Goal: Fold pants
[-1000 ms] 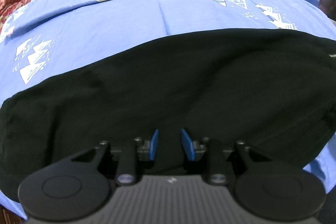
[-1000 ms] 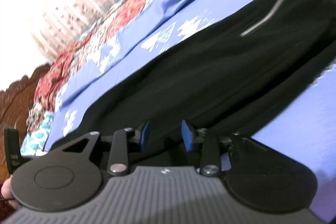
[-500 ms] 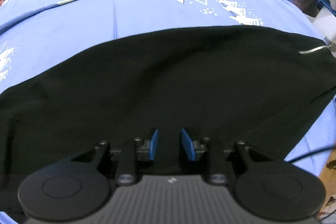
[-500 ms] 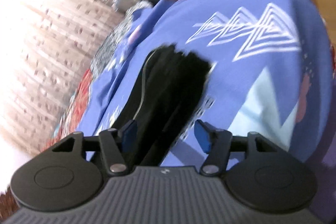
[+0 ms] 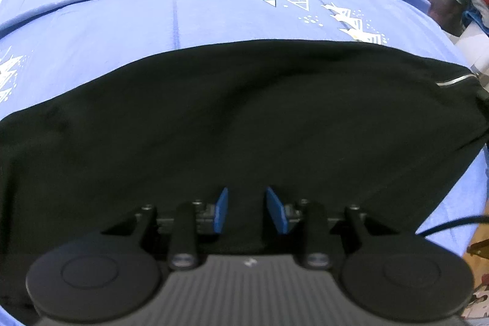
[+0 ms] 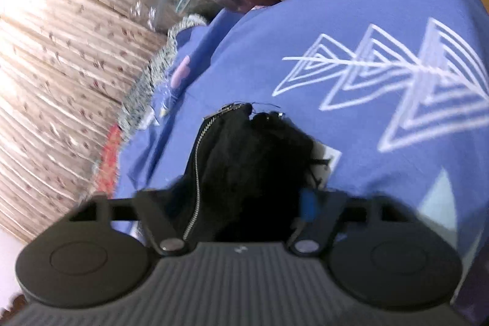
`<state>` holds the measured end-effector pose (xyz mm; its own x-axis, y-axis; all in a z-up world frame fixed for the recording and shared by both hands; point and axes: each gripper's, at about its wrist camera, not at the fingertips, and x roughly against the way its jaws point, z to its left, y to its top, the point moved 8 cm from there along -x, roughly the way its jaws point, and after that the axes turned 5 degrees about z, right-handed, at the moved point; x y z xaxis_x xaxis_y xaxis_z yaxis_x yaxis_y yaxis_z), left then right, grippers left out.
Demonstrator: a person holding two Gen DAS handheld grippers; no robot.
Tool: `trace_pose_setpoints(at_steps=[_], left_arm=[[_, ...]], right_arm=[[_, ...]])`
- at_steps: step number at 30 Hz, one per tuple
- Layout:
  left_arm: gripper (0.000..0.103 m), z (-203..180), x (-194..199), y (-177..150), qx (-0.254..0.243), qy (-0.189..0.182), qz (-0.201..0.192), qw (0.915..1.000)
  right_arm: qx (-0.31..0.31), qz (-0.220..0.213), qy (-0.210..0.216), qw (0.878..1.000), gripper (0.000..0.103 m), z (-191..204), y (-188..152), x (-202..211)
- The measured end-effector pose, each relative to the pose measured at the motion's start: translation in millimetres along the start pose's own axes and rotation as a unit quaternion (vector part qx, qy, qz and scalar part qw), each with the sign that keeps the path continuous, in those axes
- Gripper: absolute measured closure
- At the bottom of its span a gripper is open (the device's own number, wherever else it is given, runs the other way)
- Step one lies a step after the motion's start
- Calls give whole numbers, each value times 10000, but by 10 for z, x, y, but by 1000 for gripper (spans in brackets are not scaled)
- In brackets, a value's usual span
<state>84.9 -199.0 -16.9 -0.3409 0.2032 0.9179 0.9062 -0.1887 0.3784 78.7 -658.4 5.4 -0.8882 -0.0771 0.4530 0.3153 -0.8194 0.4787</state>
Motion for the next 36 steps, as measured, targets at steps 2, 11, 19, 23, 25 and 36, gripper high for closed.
trace_pose_setpoints(at_steps=[2, 11, 19, 23, 25, 36], left_arm=[[74, 28, 23, 6, 58, -57, -49, 10000], [76, 447, 405, 49, 566, -243, -691, 9957], [76, 818, 552, -152, 1023, -91, -791, 9916], [74, 921, 623, -256, 1116, -106, -845, 9901], [74, 981, 655, -307, 1164, -129, -857, 9894], [74, 1227, 742, -441, 1428, -126, -904, 9855]], right_arm=[[52, 140, -90, 9998, 85, 45, -12, -58], [3591, -74, 309, 9327, 89, 1449, -726, 325], [6735, 1498, 358, 7230, 71, 1650, -2461, 19], [7034, 1460, 206, 6953, 31, 1576, -2523, 104], [6850, 1433, 402, 7132, 30, 1658, -2423, 247], [5472, 2163, 1073, 8015, 73, 1813, -2389, 64]])
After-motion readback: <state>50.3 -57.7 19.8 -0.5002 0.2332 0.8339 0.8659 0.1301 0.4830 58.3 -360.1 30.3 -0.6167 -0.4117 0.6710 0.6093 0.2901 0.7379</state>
